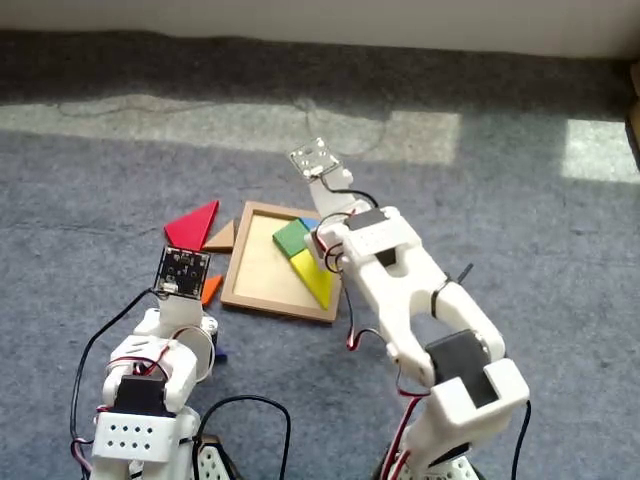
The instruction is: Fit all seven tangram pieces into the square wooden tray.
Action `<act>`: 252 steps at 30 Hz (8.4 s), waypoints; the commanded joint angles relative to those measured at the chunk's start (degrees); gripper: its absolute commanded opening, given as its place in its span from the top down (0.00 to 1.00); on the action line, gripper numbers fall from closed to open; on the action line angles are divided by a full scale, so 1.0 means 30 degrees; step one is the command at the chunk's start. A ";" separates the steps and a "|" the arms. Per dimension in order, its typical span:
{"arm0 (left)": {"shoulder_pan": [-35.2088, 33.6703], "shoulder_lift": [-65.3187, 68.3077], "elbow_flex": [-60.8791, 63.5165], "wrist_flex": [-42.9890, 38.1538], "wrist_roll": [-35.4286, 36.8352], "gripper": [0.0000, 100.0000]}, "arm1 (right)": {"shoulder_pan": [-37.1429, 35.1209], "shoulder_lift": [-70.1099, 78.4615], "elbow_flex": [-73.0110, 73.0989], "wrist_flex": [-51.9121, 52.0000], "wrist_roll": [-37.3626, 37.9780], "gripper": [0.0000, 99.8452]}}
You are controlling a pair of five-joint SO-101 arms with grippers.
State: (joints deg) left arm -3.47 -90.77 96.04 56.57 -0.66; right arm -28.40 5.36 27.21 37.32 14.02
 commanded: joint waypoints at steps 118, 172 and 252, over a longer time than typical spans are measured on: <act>0.0190 2.1670 -2.0440 0.5509 -0.5216 0.78 | 0.6374 -3.6850 2.5480 1.0066 -0.4689 0.99; -0.3707 4.2974 -3.8168 0.5949 -0.8733 0.78 | 0.6374 -3.6850 2.5480 1.0095 -0.4689 0.99; -0.2623 3.1429 -3.4711 1.4330 -0.7473 0.91 | 0.6403 -3.6850 2.5480 1.0095 -0.4689 0.99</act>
State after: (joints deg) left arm -11.65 13.05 -16.04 100.00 -23.43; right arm -9.93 -104.18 95.96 67.21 0.04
